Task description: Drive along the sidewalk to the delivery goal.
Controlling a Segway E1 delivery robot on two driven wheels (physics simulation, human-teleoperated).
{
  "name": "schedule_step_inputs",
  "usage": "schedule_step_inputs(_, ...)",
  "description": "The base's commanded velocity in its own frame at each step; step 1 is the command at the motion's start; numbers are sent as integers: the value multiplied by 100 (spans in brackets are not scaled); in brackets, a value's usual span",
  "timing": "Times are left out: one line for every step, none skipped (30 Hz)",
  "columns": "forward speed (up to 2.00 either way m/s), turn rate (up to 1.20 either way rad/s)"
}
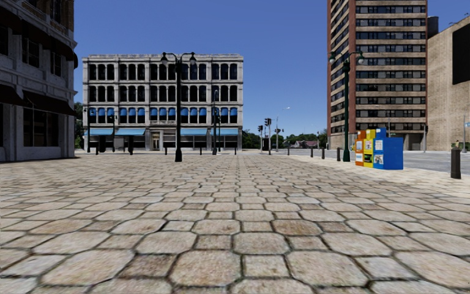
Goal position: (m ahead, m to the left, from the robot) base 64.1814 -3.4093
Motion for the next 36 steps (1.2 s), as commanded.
schedule_step_inputs(189, 0)
schedule_step_inputs(189, 0)
schedule_step_inputs(189, 0)
schedule_step_inputs(189, 0)
schedule_step_inputs(189, 0)
schedule_step_inputs(189, 0)
schedule_step_inputs(190, 0)
schedule_step_inputs(190, 0)
schedule_step_inputs(190, 0)
schedule_step_inputs(191, 0)
schedule_step_inputs(192, 0)
schedule_step_inputs(194, 0)
schedule_step_inputs(195, 0)
schedule_step_inputs(196, 0)
schedule_step_inputs(196, 0)
schedule_step_inputs(196, 0)
schedule_step_inputs(196, 0)
schedule_step_inputs(196, 0)
schedule_step_inputs(197, 0)
schedule_step_inputs(198, 0)
schedule_step_inputs(199, 0)
schedule_step_inputs(200, 0)
schedule_step_inputs(200, 0)
schedule_step_inputs(200, 0)
schedule_step_inputs(200, 0)
schedule_step_inputs(200, 0)
schedule_step_inputs(200, 0)
schedule_step_inputs(200, 0)
schedule_step_inputs(200, 0)
schedule_step_inputs(200, 0)
schedule_step_inputs(200, 0)
schedule_step_inputs(200, 0)
schedule_step_inputs(200, 0)
schedule_step_inputs(200, 0)
schedule_step_inputs(200, 0)
schedule_step_inputs(200, 0)
